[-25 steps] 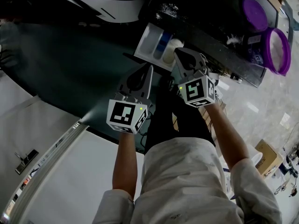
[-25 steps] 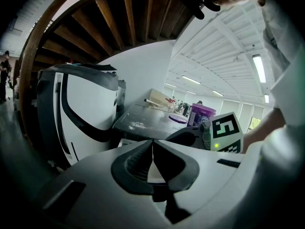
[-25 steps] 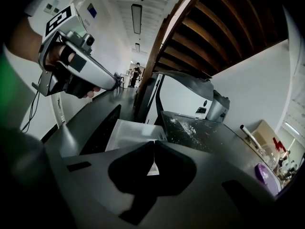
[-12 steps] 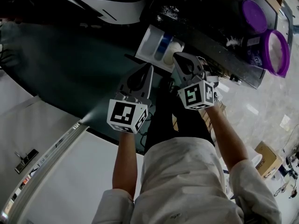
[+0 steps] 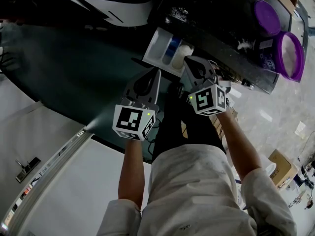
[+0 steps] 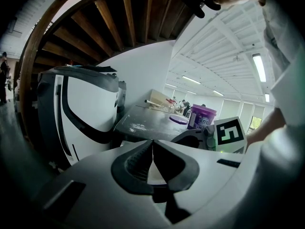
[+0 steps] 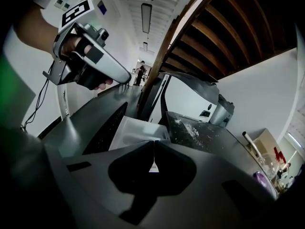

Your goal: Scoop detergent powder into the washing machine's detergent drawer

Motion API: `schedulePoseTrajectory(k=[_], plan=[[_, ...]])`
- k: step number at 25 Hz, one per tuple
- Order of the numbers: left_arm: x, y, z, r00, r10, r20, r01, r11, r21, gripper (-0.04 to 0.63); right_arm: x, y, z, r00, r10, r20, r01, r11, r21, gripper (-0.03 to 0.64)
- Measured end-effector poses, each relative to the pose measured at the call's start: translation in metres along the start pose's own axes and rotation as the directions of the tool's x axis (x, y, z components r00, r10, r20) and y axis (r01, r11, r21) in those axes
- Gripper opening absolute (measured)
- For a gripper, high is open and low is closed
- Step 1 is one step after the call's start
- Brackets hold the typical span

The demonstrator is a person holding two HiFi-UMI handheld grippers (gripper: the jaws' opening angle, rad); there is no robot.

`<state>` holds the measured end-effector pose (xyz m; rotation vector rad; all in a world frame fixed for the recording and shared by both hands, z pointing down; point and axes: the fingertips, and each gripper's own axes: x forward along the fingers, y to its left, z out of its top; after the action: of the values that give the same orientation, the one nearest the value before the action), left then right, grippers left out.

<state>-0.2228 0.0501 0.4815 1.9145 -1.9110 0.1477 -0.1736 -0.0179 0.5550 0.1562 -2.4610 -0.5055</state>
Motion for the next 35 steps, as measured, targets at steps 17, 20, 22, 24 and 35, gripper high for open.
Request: schedulePoseTrajectory(k=[17, 20, 22, 24, 35], plan=[[-0.008, -0.001, 0.008, 1.000, 0.014, 0.015, -0.014, 1.000, 0.015, 0.020, -0.011, -0.007, 0.014, 0.998, -0.012, 0.054, 0.006, 0.994, 0.108, 0.009], [-0.011, -0.004, 0.010, 1.000, 0.018, 0.020, -0.018, 1.000, 0.020, 0.020, -0.017, -0.008, 0.018, 0.997, -0.011, 0.072, 0.000, 0.989, 0.145, 0.009], [-0.013, -0.007, 0.012, 1.000, 0.020, 0.024, -0.020, 0.999, 0.024, 0.020, -0.021, -0.011, 0.023, 0.996, -0.009, 0.092, -0.009, 0.981, 0.193, 0.009], [-0.016, -0.010, 0.013, 0.999, 0.024, 0.025, -0.025, 0.999, 0.027, 0.020, -0.025, -0.013, 0.026, 0.994, -0.009, 0.109, -0.018, 0.969, 0.246, 0.009], [-0.033, -0.028, 0.026, 0.998, 0.045, 0.049, -0.047, 0.998, 0.046, 0.020, -0.048, -0.031, 0.031, 0.981, -0.032, 0.190, -0.072, 0.852, 0.518, 0.009]])
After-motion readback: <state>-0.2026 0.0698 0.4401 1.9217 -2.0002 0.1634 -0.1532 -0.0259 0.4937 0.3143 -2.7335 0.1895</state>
